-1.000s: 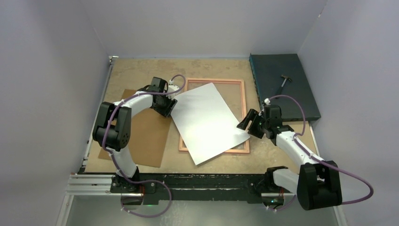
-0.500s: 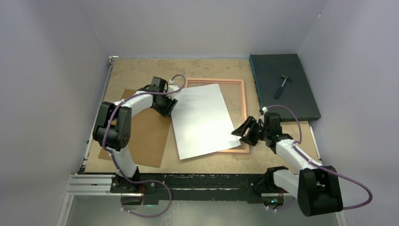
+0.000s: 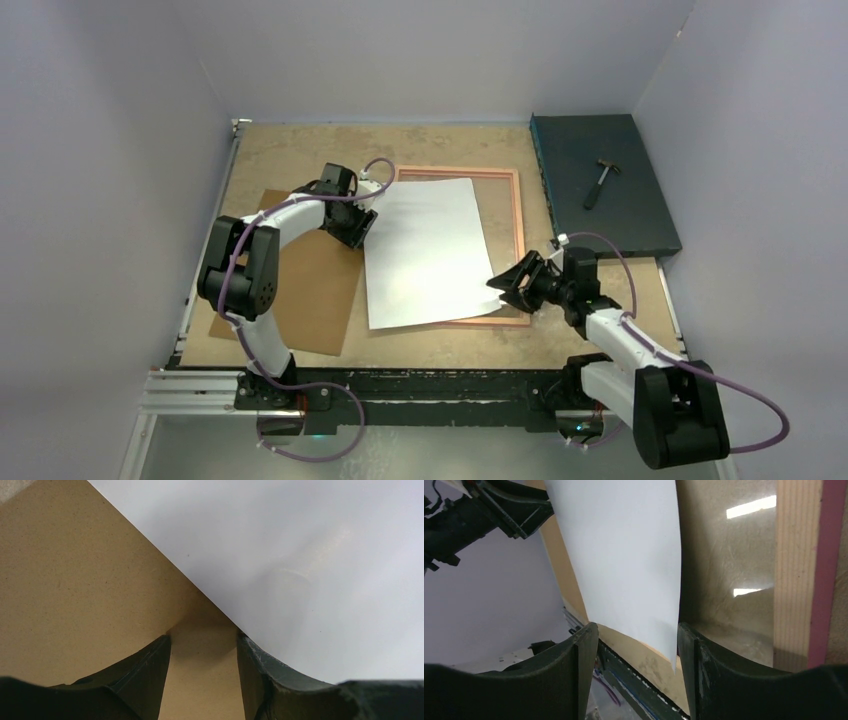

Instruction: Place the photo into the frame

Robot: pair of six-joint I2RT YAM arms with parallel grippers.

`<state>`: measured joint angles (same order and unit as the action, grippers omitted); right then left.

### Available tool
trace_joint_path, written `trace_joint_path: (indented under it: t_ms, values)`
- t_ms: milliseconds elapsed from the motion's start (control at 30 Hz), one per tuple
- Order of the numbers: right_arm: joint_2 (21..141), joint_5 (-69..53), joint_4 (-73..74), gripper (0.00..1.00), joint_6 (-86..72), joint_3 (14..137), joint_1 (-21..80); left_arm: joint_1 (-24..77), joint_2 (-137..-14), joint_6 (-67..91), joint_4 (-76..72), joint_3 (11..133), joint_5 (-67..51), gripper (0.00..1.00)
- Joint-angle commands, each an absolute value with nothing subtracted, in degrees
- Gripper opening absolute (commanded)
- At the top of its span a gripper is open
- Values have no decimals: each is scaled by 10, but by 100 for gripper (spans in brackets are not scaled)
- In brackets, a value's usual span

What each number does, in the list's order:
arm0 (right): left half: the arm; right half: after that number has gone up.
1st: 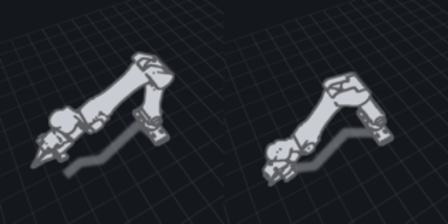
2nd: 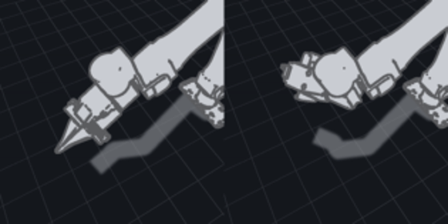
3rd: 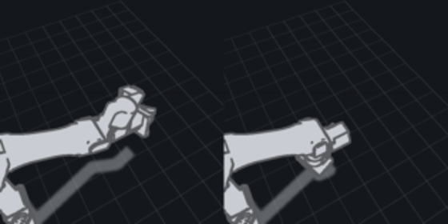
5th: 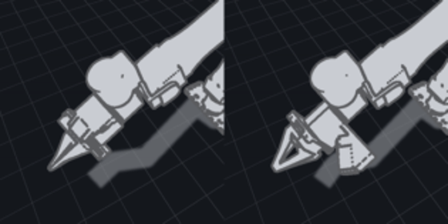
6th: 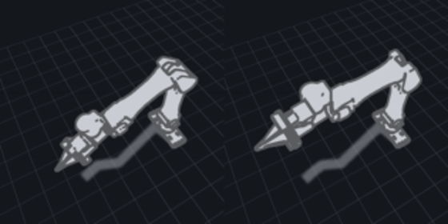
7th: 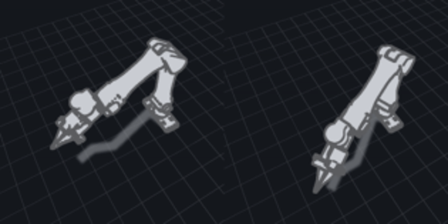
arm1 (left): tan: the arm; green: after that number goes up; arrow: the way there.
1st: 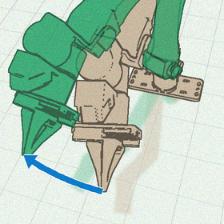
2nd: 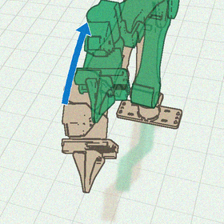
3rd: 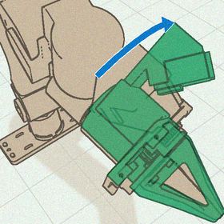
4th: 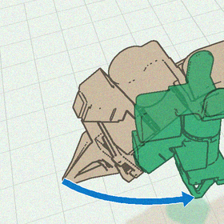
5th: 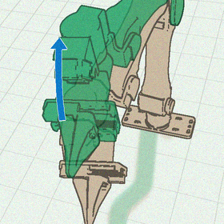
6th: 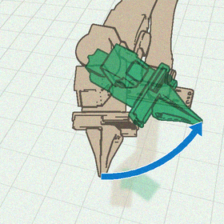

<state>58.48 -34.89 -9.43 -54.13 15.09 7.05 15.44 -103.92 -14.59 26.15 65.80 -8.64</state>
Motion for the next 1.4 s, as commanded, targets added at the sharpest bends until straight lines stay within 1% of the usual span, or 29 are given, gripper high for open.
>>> trace_joint_path:
  t_ms: [0, 67, 167, 433, 667, 800, 900, 1033, 1200, 1333, 1367]
  values:
    - [563, -388, -157, 62, -583, 140, 69, 157, -1038, -152, 262, 674, -102, 50]
    - [556, -396, -175, 61, -594, 135, 69, 157, -1038, -153, 262, 673, -102, 50]
    - [556, -390, -163, 61, -584, 137, 69, 157, -1038, -154, 263, 673, -102, 50]
    - [596, -393, -190, 60, -574, 130, 76, 157, -1036, -152, 265, 675, -106, 50]
    - [650, -386, -213, 60, -575, 166, 123, 158, -1035, -151, 269, 677, -107, 49]
    - [662, -380, -227, 57, -583, 196, 153, 159, -1034, -151, 271, 678, -108, 49]
    - [656, -377, -229, 55, -582, 216, 156, 159, -1033, -153, 273, 679, -106, 49]
    - [660, -362, -213, 56, -558, 241, 156, 160, -1034, -155, 274, 679, -105, 49]
    - [710, -344, -193, 60, -510, 279, 156, 159, -1034, -155, 276, 681, -106, 49]
    - [753, -324, -168, 59, -479, 308, 156, 159, -1032, -158, 279, 681, -104, 49]
    - [758, -324, -168, 57, -477, 309, 156, 159, -1031, -159, 279, 681, -103, 49]
